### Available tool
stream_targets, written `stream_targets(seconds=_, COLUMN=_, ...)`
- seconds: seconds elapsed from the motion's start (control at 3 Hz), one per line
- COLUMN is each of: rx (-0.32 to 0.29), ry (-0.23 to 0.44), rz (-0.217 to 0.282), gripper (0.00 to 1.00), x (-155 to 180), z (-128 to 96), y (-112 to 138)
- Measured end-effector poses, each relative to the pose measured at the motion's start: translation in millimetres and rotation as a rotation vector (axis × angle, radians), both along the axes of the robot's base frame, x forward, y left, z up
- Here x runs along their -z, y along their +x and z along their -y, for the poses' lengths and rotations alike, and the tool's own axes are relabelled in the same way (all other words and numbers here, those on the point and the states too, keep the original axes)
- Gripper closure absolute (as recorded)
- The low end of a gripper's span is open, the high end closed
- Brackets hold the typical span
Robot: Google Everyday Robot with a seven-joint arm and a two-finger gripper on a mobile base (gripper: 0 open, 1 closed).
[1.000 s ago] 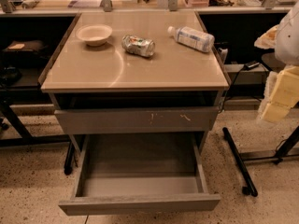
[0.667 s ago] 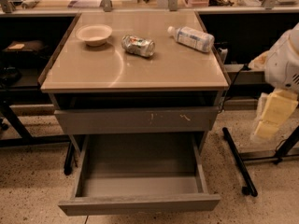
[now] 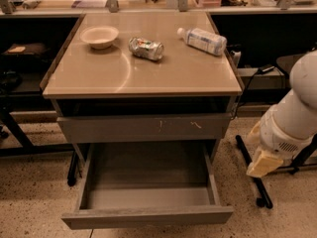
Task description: Close middle drawer
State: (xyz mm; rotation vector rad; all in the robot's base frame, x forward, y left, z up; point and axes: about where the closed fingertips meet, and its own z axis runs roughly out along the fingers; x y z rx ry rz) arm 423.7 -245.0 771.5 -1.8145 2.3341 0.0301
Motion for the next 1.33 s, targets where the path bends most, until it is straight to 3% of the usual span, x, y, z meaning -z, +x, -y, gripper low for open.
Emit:
stream_targets(seconds=0.33, rx=0.004, ry=-0.01, rz=-0.04, gripper=0.64, x=21.8, z=9.6, y=-6.3)
stream_targets(seconds=0.67, rx=0.005, ry=-0.011, rz=-0.043, gripper=0.88, x=22.8, z=10.2, y=-6.8)
stream_targets(seconds=1.0, rx=0.042, ry=0.049, rz=-0.088, gripper=1.0, x=61.3, z=14.1, y=-17.1)
stream_targets(seconds=1.33, rx=0.14, ry=0.082, rz=-0.19, gripper=1.0, x=150.9, z=19.7, y=-42.1)
